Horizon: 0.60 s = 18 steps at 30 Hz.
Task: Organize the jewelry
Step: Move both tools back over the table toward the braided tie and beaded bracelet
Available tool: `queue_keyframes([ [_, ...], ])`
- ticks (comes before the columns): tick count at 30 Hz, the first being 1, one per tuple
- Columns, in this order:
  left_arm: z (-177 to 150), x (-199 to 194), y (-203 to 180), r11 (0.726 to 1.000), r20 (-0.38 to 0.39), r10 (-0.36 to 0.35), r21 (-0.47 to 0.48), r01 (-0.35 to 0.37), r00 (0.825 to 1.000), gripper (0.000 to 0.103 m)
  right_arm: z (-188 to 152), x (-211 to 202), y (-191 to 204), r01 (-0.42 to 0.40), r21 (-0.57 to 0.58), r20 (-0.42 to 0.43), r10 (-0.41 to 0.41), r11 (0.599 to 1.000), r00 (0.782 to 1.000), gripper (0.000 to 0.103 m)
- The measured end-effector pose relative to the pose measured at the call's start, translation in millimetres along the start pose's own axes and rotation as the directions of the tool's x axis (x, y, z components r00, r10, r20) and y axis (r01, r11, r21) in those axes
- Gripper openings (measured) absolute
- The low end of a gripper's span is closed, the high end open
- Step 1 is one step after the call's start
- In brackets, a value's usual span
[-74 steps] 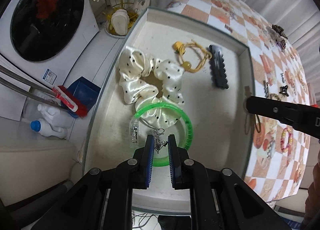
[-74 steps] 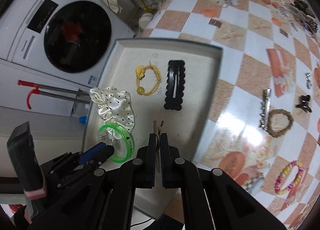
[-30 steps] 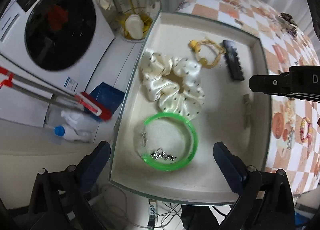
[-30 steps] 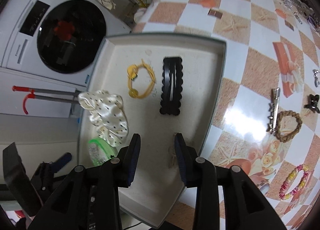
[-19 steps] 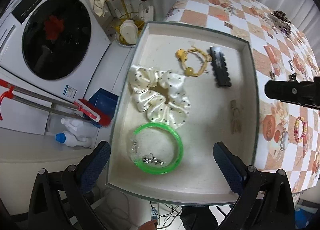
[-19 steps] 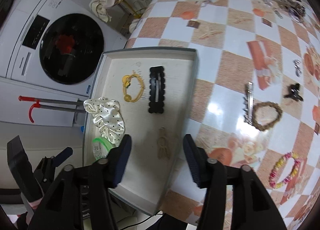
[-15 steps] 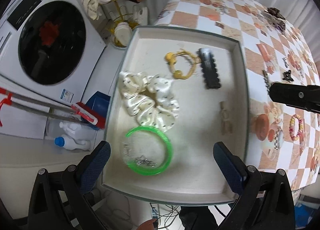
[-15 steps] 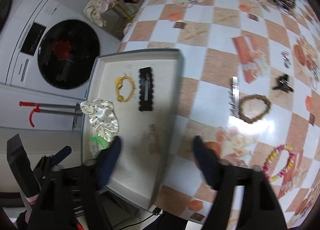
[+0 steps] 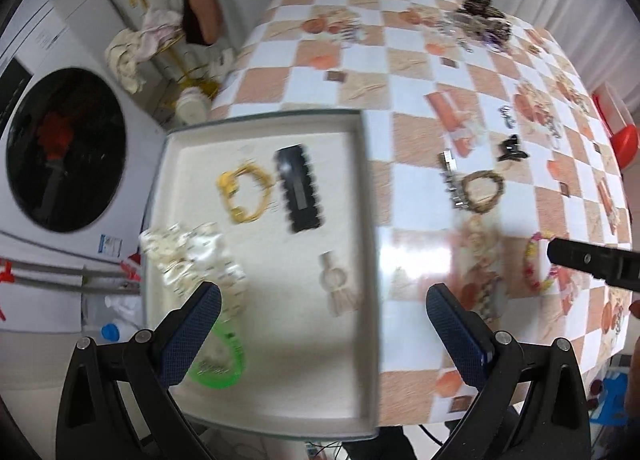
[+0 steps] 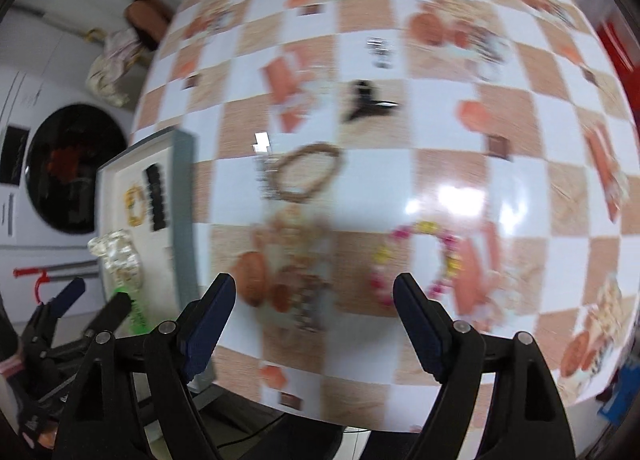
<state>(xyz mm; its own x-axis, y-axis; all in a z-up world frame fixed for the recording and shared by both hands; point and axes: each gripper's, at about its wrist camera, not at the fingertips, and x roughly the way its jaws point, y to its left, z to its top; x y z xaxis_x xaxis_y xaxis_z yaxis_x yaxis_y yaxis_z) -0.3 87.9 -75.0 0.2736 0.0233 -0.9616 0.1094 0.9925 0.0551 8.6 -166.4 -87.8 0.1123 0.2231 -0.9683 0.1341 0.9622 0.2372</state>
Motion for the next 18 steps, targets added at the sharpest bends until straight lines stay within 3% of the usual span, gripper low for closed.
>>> queue_keyframes([
  [8,18,7,-51,0.994,-0.001,-0.047,0.098,0.047,0.999,0.103,-6,-6,-56,0.04,0.093,-0.001,-0.04,0.995,0.999,0.083],
  [16,32,19,-86,0.984,-0.006,-0.071,0.165,0.071,0.997,0.103,-13,4,-87,0.092,0.122,-0.029,-0.089,0.988,0.996,0.083],
  [18,36,23,-95,0.98,-0.008,-0.07,0.187,0.07,0.998,0.097,-14,8,-92,0.11,0.119,-0.035,-0.107,0.987,0.994,0.083],
])
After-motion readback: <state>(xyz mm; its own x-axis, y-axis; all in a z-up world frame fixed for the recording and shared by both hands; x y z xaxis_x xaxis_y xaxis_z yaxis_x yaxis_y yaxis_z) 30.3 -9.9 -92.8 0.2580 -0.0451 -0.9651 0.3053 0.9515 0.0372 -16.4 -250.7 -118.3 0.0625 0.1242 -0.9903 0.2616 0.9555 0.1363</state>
